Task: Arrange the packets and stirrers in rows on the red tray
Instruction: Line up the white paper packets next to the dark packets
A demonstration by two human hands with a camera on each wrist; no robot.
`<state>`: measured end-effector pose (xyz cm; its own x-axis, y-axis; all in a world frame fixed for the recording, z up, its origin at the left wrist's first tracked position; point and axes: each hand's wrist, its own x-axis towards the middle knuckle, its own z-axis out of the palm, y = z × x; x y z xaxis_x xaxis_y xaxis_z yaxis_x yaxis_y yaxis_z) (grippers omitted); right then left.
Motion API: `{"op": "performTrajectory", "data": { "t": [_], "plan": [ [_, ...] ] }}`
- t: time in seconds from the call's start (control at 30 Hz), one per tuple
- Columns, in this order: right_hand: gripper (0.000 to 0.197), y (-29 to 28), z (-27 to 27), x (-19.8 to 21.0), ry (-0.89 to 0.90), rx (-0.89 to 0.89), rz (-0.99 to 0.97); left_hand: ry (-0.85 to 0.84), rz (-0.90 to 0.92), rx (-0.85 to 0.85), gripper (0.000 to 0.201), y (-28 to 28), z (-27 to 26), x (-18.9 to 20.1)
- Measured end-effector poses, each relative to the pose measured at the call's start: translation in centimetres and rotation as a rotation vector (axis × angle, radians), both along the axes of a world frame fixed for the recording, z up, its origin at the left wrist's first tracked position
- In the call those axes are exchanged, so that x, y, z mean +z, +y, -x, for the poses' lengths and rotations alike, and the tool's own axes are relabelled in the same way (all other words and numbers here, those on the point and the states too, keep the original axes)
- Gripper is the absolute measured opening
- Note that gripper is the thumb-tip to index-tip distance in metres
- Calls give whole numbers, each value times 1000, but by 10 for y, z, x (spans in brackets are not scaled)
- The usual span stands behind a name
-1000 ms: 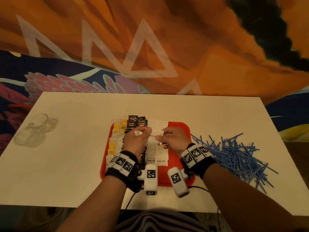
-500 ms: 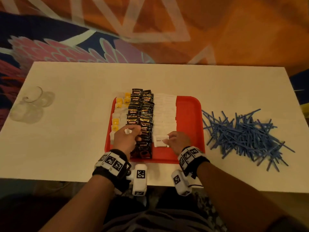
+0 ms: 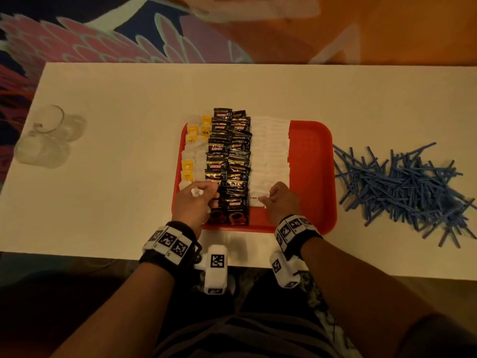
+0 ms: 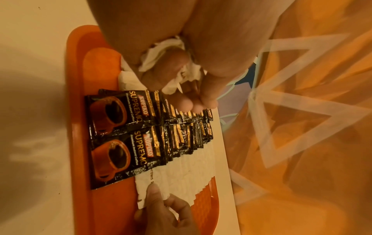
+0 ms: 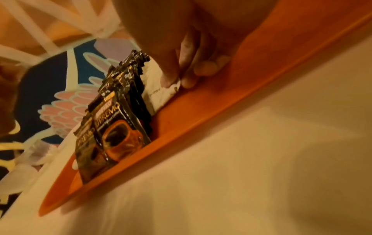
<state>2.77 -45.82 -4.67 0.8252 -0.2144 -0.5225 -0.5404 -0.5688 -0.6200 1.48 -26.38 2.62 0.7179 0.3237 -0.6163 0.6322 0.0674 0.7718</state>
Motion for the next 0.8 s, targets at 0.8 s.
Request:
{"op": "performTrajectory", "data": {
  "t": [0.8],
  "plan": [
    [10, -2, -12, 60, -270, 203, -146, 86, 286, -76, 60, -34, -21, 27]
  ]
}}
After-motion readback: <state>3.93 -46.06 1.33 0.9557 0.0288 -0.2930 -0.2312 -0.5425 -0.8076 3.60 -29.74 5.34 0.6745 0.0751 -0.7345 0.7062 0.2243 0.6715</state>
